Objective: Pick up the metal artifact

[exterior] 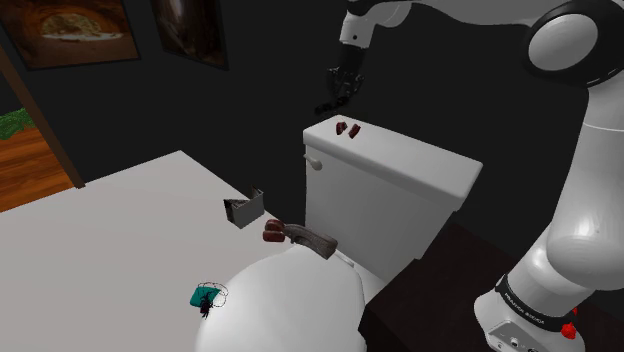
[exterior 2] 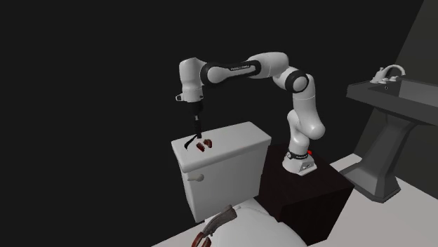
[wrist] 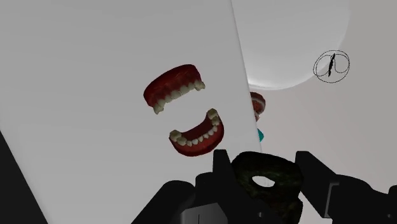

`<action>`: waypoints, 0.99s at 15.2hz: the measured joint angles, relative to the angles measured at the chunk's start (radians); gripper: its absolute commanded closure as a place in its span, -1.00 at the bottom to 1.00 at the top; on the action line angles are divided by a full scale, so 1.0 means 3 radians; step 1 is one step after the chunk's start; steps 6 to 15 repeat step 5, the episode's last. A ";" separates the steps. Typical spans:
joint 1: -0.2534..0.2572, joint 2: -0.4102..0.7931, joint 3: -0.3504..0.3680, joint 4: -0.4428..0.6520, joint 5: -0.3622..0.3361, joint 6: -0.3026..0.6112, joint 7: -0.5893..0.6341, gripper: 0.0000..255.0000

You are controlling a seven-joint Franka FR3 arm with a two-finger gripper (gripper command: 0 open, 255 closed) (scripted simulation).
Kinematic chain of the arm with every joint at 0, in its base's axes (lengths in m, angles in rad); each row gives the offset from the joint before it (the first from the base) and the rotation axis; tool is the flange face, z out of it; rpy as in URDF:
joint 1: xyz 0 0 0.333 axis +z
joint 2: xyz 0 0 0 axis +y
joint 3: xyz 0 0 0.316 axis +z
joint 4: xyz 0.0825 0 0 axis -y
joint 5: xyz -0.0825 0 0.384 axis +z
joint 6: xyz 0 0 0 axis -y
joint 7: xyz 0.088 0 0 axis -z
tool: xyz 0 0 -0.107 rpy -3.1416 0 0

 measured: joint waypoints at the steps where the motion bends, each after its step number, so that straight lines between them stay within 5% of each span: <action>1: 0.0000 0.0009 0.0001 0.0062 -0.0001 -0.0051 0.0015 1.00; 15: -0.0011 0.0047 0.0000 0.0267 0.0000 -0.0216 0.0045 1.00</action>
